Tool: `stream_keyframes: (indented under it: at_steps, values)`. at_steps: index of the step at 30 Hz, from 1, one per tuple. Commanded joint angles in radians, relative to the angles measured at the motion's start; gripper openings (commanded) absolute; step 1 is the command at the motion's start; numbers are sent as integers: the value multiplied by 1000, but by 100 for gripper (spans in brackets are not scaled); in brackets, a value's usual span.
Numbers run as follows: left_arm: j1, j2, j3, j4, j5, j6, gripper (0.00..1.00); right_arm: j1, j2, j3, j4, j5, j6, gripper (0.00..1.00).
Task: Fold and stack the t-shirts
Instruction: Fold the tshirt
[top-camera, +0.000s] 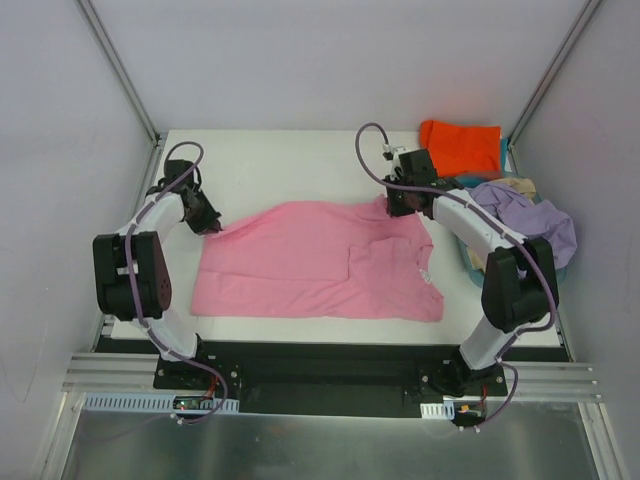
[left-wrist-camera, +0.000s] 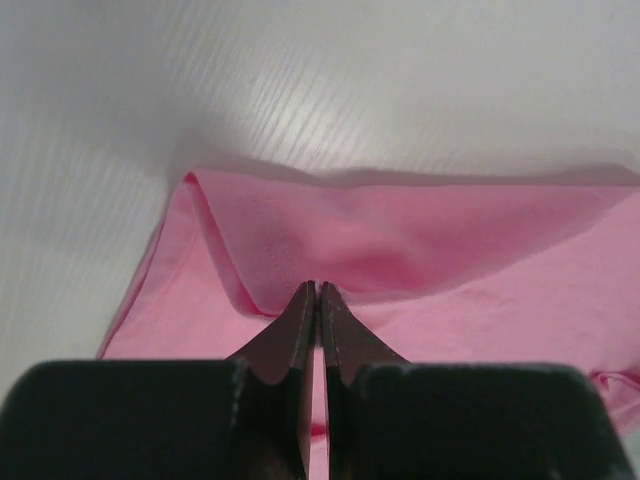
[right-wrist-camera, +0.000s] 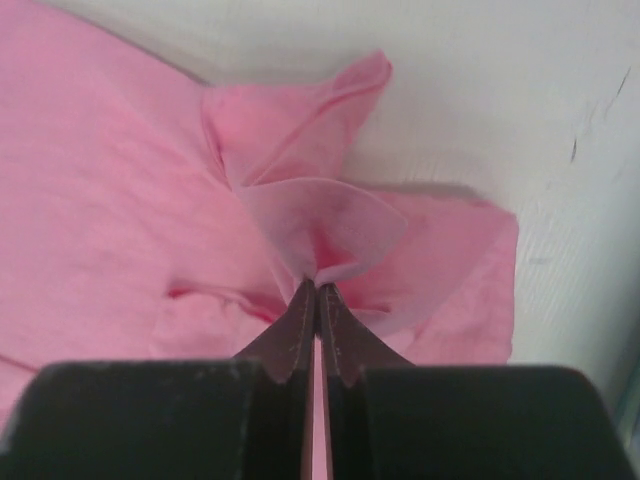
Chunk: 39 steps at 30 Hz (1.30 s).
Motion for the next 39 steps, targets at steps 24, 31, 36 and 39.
stream_keyframes:
  at_steps: [24,31,36,39]
  values:
    - [-3,-556,-433,5,-223,-107,0,17,-563,-425,-246,17,53,3]
    - [19,-568,-455,-36,-318,-164,2,20,-588,-491,-276,-35,99,13]
    - [22,-556,-424,-99,-354,-196,51,32,-609,-547,-351,-72,178,41]
    - [20,-588,-388,-154,-381,-224,99,32,-674,-558,-422,-95,203,64]
